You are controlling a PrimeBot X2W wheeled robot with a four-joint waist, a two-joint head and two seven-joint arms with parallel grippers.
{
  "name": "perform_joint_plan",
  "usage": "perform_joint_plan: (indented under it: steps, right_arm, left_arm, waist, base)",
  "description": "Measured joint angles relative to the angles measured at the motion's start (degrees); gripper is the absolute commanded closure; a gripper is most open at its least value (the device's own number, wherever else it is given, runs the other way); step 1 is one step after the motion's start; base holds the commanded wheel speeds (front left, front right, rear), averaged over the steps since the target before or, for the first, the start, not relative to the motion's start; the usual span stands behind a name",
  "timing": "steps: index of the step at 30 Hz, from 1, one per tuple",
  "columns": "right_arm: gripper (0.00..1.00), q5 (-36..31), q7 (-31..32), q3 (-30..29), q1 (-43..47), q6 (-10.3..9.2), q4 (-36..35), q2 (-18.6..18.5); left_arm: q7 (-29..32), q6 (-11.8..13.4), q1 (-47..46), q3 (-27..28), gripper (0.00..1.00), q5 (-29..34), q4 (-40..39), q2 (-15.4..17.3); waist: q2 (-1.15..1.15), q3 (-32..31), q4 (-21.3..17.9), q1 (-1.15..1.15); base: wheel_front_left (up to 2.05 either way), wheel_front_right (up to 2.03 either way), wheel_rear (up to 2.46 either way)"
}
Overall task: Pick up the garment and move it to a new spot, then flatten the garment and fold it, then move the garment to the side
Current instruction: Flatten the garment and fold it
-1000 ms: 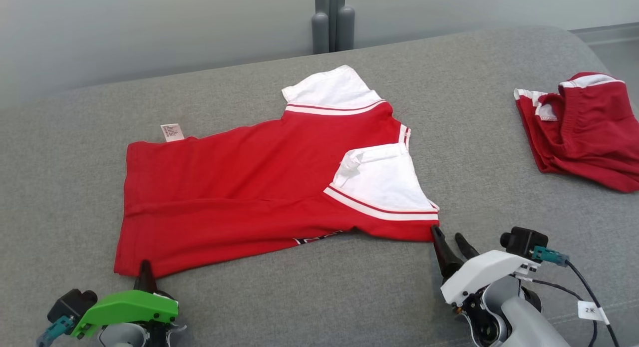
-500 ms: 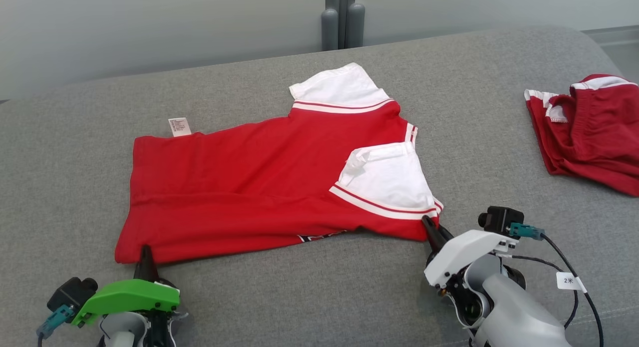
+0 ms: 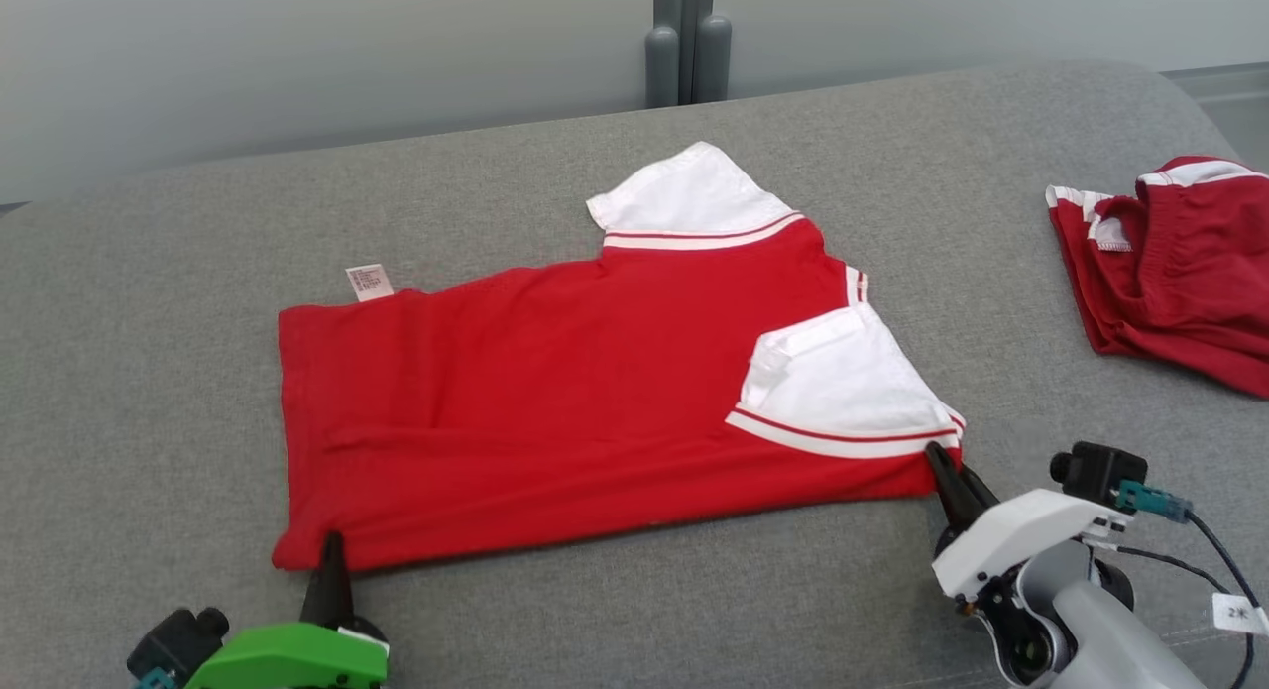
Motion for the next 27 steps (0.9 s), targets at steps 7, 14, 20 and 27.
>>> perform_joint_plan:
  steps: [7, 14, 20, 27]
  right_arm:
    - [1.00, -0.9, 2.0, -3.4, 8.7, 0.04, -6.7, -2.3]
    - [0.90, -3.8, 3.6, -8.5, 14.7, 0.04, -11.9, -1.0]
    - [0.00, -8.7, 4.1, -13.9, 17.2, -0.03, -15.4, 1.7]
    - [0.00, -13.3, 5.0, -20.0, 20.1, -0.03, -20.6, 2.9]
  left_arm:
    - [1.9, 0.0, 7.4, -1.6, 1.00, -1.5, -3.9, -0.4]
    - [2.3, 1.8, 10.4, -2.8, 0.98, -2.0, -4.8, -0.9]
    - [-0.1, 4.7, 10.6, -2.4, 0.00, -0.3, -4.9, -0.9]
    - [-1.5, 7.2, 12.1, -0.9, 0.00, 3.5, -7.0, 2.2]
  waist:
    - [0.00, -0.4, 0.5, 0.00]
    - [0.00, -1.1, 0.8, 0.00]
    - [0.00, -1.8, 0.5, 0.00]
    - [0.00, -2.5, 0.1, 0.00]
  base:
    - [0.00, 0.00, 0.00]
    - [0.00, 0.00, 0.00]
    - [0.00, 0.00, 0.00]
    - [0.00, 0.00, 0.00]
